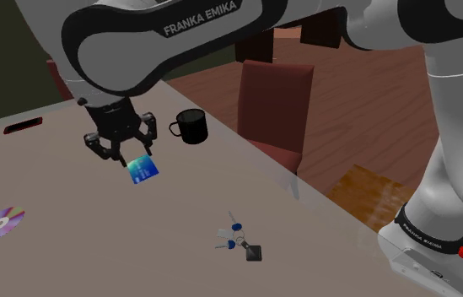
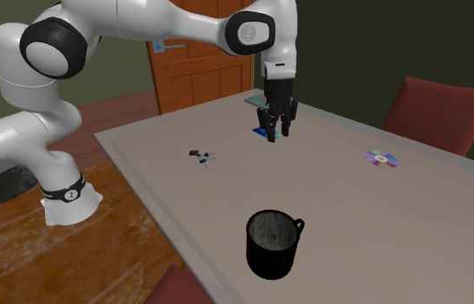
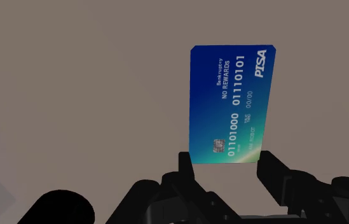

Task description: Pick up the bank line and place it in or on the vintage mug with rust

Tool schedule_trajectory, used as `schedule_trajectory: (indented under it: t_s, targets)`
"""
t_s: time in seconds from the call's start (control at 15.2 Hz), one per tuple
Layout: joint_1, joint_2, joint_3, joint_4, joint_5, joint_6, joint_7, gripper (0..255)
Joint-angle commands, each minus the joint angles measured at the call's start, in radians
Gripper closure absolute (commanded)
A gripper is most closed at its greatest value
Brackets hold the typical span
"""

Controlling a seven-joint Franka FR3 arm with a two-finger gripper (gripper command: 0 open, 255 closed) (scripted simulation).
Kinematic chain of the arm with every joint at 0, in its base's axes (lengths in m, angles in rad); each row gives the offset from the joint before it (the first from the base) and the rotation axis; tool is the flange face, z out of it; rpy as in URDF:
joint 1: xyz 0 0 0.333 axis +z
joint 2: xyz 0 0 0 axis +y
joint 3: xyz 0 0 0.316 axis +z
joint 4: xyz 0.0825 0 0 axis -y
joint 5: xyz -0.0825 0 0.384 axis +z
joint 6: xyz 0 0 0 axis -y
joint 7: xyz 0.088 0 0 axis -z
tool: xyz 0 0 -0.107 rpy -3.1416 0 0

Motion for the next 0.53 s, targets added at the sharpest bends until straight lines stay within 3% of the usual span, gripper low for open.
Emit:
schedule_trajectory:
  t_s: [0.0,0.26,0.46]
  targets:
    - [0.007,0.002,0.001,0.030,0.001,-0.028,-0.004,255]
    - [0.017,0.004,0.002,0.079,0.003,-0.073,-0.014,255]
    - [-0.035,-0.002,-0.008,0.076,0.013,-0.064,-0.074,255]
